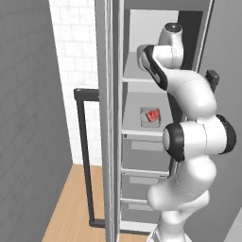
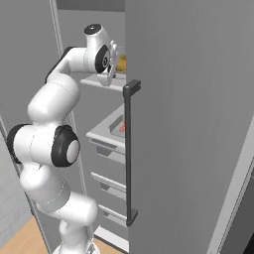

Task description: Take the meat container that has the steak and place it on the second highest rack of the freezer. Then take the vegetable container that has the potatos and place it on the highest rack of the freezer.

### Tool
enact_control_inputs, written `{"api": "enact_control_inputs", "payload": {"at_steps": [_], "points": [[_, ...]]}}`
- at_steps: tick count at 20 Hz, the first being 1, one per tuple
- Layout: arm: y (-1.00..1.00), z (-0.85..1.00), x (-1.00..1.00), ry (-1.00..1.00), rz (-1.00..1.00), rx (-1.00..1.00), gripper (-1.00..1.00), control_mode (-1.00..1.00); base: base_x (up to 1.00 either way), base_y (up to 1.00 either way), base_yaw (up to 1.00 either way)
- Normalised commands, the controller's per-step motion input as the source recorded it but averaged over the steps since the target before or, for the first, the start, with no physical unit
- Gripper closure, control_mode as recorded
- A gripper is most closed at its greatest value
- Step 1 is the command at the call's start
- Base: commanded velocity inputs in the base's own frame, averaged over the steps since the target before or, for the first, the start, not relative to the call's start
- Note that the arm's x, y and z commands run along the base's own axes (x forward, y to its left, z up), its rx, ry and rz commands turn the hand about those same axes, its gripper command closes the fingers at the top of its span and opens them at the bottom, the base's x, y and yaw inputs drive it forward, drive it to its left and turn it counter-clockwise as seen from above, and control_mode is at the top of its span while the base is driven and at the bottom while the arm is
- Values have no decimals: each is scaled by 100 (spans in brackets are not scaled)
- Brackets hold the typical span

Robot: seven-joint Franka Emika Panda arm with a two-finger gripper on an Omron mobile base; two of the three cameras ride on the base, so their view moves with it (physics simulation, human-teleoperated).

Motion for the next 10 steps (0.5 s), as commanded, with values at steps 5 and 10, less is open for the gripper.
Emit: {"api": "enact_control_inputs", "payload": {"at_steps": [5, 10], "points": [[-16, -29, 53, 1, -1, 0, 100, -100, 0, 0, 0], [-16, -23, 49, 3, -1, 0, 100, -100, 0, 0, 0]]}}
